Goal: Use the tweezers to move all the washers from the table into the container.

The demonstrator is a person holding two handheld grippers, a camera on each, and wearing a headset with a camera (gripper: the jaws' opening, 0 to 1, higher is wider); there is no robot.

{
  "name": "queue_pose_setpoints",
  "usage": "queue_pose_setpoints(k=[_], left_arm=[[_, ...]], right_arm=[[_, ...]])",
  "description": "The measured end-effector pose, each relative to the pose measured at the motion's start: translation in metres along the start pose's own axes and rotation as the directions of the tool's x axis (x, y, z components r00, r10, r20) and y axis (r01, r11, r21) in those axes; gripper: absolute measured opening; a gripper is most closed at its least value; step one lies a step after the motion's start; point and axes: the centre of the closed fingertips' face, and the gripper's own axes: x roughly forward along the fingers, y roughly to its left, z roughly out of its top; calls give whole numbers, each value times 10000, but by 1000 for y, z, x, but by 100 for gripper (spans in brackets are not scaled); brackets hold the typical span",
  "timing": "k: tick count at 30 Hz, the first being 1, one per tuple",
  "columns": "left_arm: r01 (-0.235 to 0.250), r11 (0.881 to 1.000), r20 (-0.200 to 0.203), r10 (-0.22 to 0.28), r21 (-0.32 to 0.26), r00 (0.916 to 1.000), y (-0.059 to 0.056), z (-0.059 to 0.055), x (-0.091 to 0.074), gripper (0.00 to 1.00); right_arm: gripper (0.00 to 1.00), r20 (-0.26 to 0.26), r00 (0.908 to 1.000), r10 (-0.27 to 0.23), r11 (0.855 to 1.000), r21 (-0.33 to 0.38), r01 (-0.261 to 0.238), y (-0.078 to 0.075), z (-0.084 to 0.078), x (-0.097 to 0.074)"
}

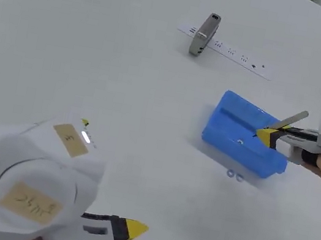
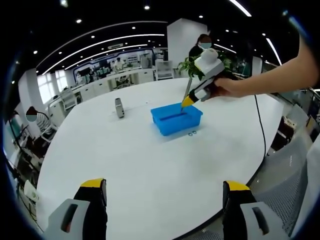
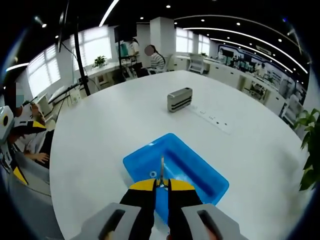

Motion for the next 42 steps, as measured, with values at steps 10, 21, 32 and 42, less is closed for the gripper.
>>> queue_pose_setpoints(k=[10, 21, 32, 42], left_arm=[[-53, 10000, 5, 54, -56, 10000, -1, -1, 0, 99], [24, 10000, -52, -24, -2, 10000, -5, -2, 1, 99], [114, 9999, -164, -114, -35, 9998, -8, -6, 2, 99], [138, 9998, -304, -143, -146, 9994, -8, -9, 5, 99]], right_arm=[[4, 441, 9990, -47, 10000, -86, 51, 15, -2, -11], [4, 552, 9985, 54, 10000, -81, -49, 27, -9, -13], [4, 163, 9995, 271, 9996, 16, -271, 38, -33, -5], [5, -381, 9985, 383, 9993, 26, -382, 39, -54, 8]])
